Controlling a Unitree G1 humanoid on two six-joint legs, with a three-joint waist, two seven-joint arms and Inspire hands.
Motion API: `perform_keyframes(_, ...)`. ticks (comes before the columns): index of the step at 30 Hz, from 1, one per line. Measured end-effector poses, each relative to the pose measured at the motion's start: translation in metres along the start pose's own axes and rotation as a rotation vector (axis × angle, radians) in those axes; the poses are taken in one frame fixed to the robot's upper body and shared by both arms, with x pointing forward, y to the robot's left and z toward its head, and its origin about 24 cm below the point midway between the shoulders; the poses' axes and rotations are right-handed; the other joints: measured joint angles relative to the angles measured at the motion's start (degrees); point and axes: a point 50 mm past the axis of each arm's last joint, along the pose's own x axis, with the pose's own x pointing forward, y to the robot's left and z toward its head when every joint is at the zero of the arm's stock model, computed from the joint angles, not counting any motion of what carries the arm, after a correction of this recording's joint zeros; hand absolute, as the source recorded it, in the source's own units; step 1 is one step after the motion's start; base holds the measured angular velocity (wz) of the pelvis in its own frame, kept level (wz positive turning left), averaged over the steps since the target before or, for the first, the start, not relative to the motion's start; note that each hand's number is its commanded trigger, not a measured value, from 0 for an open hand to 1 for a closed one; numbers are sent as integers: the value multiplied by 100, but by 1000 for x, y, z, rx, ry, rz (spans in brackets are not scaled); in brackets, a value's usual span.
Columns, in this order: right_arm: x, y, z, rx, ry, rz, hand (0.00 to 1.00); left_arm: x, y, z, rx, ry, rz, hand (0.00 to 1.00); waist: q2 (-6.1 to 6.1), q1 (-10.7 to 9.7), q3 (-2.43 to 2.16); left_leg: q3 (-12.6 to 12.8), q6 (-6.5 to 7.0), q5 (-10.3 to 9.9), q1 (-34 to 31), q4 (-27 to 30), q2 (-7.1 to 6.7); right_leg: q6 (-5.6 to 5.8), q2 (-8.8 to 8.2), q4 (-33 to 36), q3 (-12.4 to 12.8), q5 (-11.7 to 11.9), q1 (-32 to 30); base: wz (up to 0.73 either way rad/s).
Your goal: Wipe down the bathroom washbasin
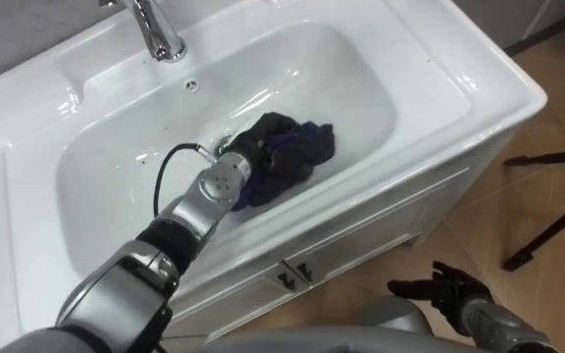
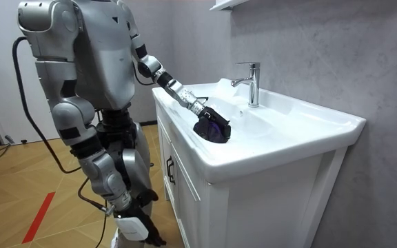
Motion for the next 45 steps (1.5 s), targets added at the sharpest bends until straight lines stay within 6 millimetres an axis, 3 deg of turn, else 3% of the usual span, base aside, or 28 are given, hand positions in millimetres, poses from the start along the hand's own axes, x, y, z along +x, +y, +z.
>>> perform_keyframes(3,0,-1,1,-8,1,0,0,6,-3,15,44,-27,-39,100,24,-14,6,20,0,0,4,-8,-6,2,-5,-72,-122,12,86,18)
perform_keyframes(8,0,1,2,-23,1,7,0,8,-9,23,37,-36,-73,100,36,-20,1,35,0,0,-3,-24,-6,1,-30,-146,-257,21,170,16)
perform_keyframes(15,1,2,5,-58,-1,5,0,10,-13,43,83,-92,-106,100,105,-23,-1,22,4,-4,14,-24,2,5,-54,-147,-232,23,188,0)
perform_keyframes(27,1,3,4,-57,11,-1,0,10,-15,41,76,-75,-114,100,140,-67,13,27,4,-4,206,-59,-35,19,-46,-237,-200,12,362,-1)
perform_keyframes(35,1,3,2,-43,14,-3,0,7,-11,32,70,-65,-104,100,77,-74,57,36,4,-4,358,-188,-56,32,-17,-245,-74,6,446,-6)
perform_keyframes(38,0,3,-1,-39,15,-3,0,1,-11,17,47,-49,-80,100,46,28,76,32,4,-4,426,-190,-56,31,16,-223,31,7,449,-21)
perform_keyframes(45,-3,-2,-12,10,22,-31,0,-11,-2,-30,45,86,-6,100,-60,138,56,31,2,-6,522,-194,-54,23,38,-252,57,4,544,-5)
